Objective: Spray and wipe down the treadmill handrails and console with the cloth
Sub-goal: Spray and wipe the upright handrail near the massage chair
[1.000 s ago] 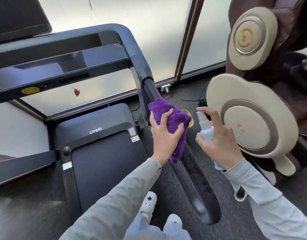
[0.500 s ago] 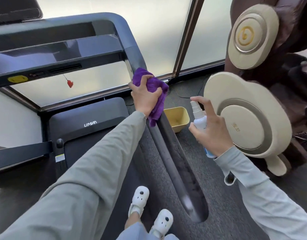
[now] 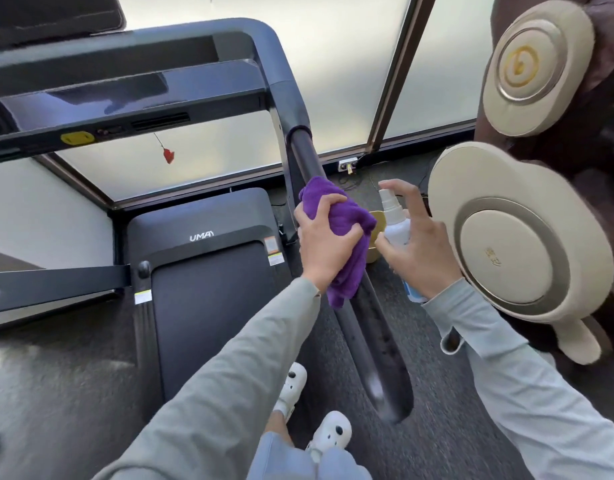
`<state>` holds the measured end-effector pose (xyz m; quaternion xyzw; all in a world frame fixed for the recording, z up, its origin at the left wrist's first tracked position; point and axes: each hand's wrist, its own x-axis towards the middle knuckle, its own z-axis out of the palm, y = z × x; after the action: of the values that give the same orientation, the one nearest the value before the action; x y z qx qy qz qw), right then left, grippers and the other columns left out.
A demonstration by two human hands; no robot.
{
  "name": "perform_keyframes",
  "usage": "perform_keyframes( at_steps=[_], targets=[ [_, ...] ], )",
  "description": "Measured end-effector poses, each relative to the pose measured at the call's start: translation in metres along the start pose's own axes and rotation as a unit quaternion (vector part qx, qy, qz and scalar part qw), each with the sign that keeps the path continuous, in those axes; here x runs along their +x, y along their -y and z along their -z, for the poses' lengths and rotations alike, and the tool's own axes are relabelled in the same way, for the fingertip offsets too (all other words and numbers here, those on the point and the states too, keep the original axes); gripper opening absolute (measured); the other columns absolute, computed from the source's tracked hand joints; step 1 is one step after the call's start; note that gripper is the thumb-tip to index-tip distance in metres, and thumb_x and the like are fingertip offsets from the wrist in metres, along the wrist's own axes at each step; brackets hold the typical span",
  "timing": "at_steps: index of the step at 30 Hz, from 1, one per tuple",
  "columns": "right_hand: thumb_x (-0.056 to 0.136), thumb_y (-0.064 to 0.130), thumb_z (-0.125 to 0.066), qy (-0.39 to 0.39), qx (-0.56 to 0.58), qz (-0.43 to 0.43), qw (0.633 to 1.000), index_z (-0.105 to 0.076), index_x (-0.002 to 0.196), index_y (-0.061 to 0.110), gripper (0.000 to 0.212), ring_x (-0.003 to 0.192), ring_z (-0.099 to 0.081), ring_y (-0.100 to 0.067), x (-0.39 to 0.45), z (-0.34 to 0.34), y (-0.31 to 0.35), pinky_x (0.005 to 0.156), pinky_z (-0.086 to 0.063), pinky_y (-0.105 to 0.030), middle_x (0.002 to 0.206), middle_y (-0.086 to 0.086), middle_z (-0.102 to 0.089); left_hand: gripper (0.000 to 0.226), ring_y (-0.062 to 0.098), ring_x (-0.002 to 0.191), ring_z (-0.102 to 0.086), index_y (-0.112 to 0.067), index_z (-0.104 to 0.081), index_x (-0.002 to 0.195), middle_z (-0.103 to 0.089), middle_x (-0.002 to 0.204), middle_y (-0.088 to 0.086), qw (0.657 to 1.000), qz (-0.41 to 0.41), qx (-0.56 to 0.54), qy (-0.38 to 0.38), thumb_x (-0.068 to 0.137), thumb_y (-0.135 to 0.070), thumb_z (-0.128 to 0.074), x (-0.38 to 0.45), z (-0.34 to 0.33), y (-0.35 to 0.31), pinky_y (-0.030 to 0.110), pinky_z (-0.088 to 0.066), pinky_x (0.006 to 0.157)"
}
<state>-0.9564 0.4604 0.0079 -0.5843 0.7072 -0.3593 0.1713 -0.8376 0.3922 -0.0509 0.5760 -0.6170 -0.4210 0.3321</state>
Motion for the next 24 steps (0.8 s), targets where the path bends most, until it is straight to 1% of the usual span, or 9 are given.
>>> perform_keyframes(
  at_steps=[3, 7, 10, 13, 16, 18, 20, 22, 24],
  targets=[
    [0.076, 0.009, -0.064, -0.012, 0.006, -0.003, 1.0, -0.039, 0.124, 0.044, 0.065, 0.054, -0.051, -0.011, -0.014, 0.011, -0.005, 0.059, -0.038, -0.029, 0.072, -0.004, -0.059, 0.044, 0.038, 0.117, -0.046, -0.037, -0.055, 0.117, -0.028, 0.138, 0.007, 0.998, 0.023, 0.059, 0.0, 0.076, -0.031, -0.069, 0.037, 0.003, -0.014, 0.039, -0.04, 0.102],
    [0.076, 0.003, -0.064, -0.014, -0.005, -0.02, 1.0, -0.036, 0.125, 0.042, 0.069, 0.052, -0.054, -0.027, -0.039, 0.027, -0.01, 0.065, -0.052, -0.046, 0.07, -0.011, -0.06, 0.045, 0.039, 0.123, -0.041, -0.037, -0.057, 0.119, -0.024, 0.146, 0.009, 0.995, 0.059, 0.083, -0.006, 0.077, -0.028, -0.069, 0.065, 0.006, -0.024, 0.035, -0.037, 0.102],
    [0.077, 0.002, -0.063, -0.026, 0.002, -0.037, 0.999, -0.038, 0.126, 0.041, 0.068, 0.052, -0.057, -0.029, -0.057, 0.035, -0.014, 0.066, -0.054, -0.047, 0.058, -0.006, -0.054, 0.04, 0.036, 0.123, -0.043, -0.037, -0.059, 0.113, -0.023, 0.148, 0.006, 0.997, 0.051, 0.055, -0.01, 0.076, -0.026, -0.069, 0.042, 0.004, -0.024, 0.031, -0.037, 0.101],
    [0.078, 0.002, -0.063, -0.037, 0.014, -0.039, 0.998, -0.04, 0.129, 0.037, 0.066, 0.05, -0.058, -0.029, -0.069, 0.043, -0.017, 0.063, -0.053, -0.046, 0.061, -0.008, -0.056, 0.037, 0.03, 0.122, -0.046, -0.039, -0.059, 0.108, -0.026, 0.146, 0.003, 0.999, 0.026, 0.017, -0.01, 0.076, -0.025, -0.07, -0.014, -0.002, -0.015, 0.023, -0.032, 0.1],
    [0.077, 0.003, -0.066, -0.047, 0.019, -0.025, 0.998, -0.041, 0.129, 0.037, 0.066, 0.048, -0.059, -0.023, -0.075, 0.048, -0.017, 0.061, -0.053, -0.044, 0.068, -0.006, -0.06, 0.042, 0.011, 0.126, -0.045, -0.039, -0.061, 0.11, -0.028, 0.144, 0.001, 0.999, 0.007, -0.04, 0.007, 0.075, -0.02, -0.075, -0.081, -0.008, -0.001, 0.017, -0.032, 0.105],
    [0.078, 0.002, -0.066, -0.056, 0.041, -0.027, 0.997, -0.042, 0.128, 0.038, 0.067, 0.046, -0.059, -0.022, -0.079, 0.049, -0.019, 0.058, -0.054, -0.041, 0.066, -0.003, -0.06, 0.045, -0.018, 0.118, -0.04, -0.042, -0.061, 0.111, -0.031, 0.141, 0.0, 0.998, 0.006, -0.066, 0.022, 0.076, -0.018, -0.076, -0.118, -0.013, 0.009, -0.001, -0.028, 0.095],
    [0.079, 0.001, -0.066, -0.066, 0.072, -0.038, 0.994, -0.042, 0.127, 0.041, 0.068, 0.043, -0.058, -0.024, -0.085, 0.048, -0.022, 0.054, -0.054, -0.039, 0.061, -0.004, -0.058, 0.046, -0.029, 0.107, -0.037, -0.044, -0.06, 0.11, -0.033, 0.138, -0.002, 0.997, 0.012, -0.074, 0.02, 0.076, -0.019, -0.077, -0.136, -0.018, 0.014, -0.007, -0.026, 0.088],
    [0.078, 0.0, -0.067, -0.068, 0.088, -0.039, 0.993, -0.042, 0.127, 0.041, 0.068, 0.042, -0.057, -0.025, -0.092, 0.044, -0.023, 0.052, -0.054, -0.04, 0.061, -0.002, -0.058, 0.044, -0.021, 0.103, -0.043, -0.043, -0.06, 0.108, -0.034, 0.134, -0.004, 0.998, 0.018, -0.064, 0.008, 0.075, -0.02, -0.077, -0.127, -0.021, 0.01, 0.0, -0.031, 0.092],
    [0.078, -0.002, -0.067, -0.052, 0.085, -0.033, 0.994, -0.044, 0.128, 0.035, 0.067, 0.044, -0.057, -0.025, -0.095, 0.039, -0.024, 0.054, -0.055, -0.043, 0.065, 0.008, -0.059, 0.042, 0.0, 0.107, -0.05, -0.04, -0.06, 0.108, -0.034, 0.133, -0.003, 0.998, 0.032, -0.042, -0.016, 0.074, -0.023, -0.076, -0.108, -0.021, 0.001, 0.016, -0.036, 0.096]
  ],
)
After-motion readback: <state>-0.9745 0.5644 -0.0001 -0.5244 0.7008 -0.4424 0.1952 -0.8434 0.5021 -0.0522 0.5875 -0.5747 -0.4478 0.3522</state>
